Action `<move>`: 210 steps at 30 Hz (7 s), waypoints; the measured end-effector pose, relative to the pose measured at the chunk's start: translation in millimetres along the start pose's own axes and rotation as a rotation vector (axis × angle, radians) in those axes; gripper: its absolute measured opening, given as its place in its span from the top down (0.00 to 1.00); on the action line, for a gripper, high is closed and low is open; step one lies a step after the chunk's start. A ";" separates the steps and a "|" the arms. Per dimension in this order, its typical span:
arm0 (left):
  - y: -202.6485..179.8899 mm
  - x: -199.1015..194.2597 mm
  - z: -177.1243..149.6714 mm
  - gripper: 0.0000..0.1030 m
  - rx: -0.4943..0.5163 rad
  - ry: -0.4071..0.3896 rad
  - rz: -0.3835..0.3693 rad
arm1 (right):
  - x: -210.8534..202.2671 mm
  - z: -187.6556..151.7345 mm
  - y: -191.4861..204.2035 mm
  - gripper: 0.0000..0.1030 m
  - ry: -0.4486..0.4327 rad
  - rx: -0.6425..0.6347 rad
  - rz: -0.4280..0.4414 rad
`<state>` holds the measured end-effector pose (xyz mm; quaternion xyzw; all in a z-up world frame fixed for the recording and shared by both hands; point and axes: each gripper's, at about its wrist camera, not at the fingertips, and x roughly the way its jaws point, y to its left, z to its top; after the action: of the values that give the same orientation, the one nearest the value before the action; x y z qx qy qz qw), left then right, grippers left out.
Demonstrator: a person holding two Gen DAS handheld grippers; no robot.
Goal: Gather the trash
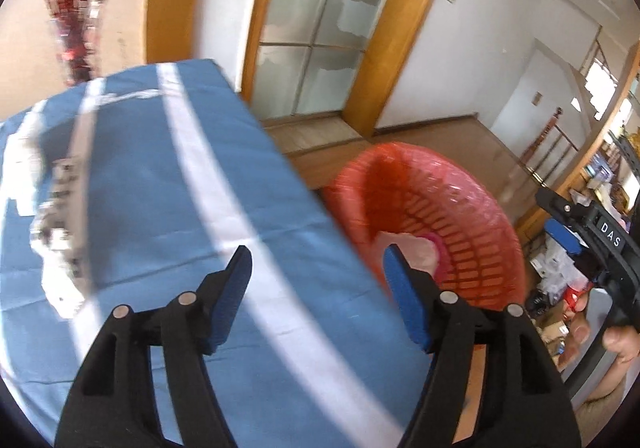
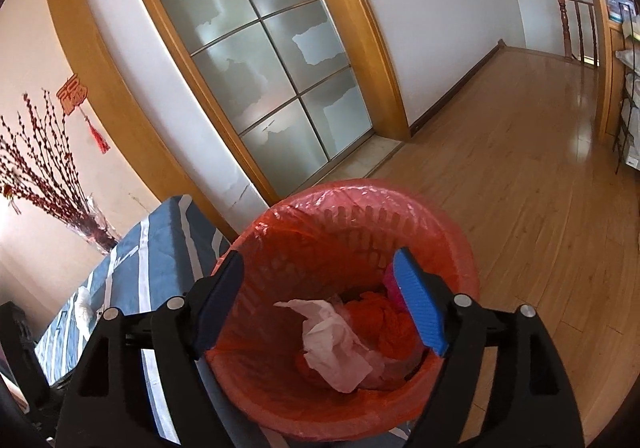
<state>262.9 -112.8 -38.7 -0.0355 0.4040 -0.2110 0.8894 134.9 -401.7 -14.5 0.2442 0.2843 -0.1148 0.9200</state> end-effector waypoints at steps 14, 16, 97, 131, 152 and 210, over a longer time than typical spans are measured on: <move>175.1 -92.0 -22.8 0.23 -0.202 -0.095 0.317 | 20.6 -42.9 141.9 0.25 0.099 -0.282 0.172; 199.7 -103.7 -28.0 0.22 -0.248 -0.104 0.354 | 25.3 -53.2 166.6 0.25 0.122 -0.319 0.208; 255.4 -19.6 51.0 0.88 -0.310 -0.040 0.369 | 74.3 -109.7 228.5 0.84 0.237 -0.483 0.182; 75.3 -82.7 10.9 0.88 -0.001 -0.095 0.122 | -17.4 -72.1 161.1 0.84 0.079 -0.406 0.170; 4.3 -48.7 7.1 0.88 0.092 -0.040 -0.020 | -14.4 -47.4 106.2 0.84 0.060 -0.295 0.106; 7.7 -150.5 -108.4 0.04 0.038 -0.237 0.245 | -134.5 -110.7 76.8 0.02 -0.207 -0.427 -0.168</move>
<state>98.0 -33.4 -7.4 0.0064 0.2937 -0.1028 0.9503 0.8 -269.3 13.4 0.0070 0.2258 -0.1525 0.9621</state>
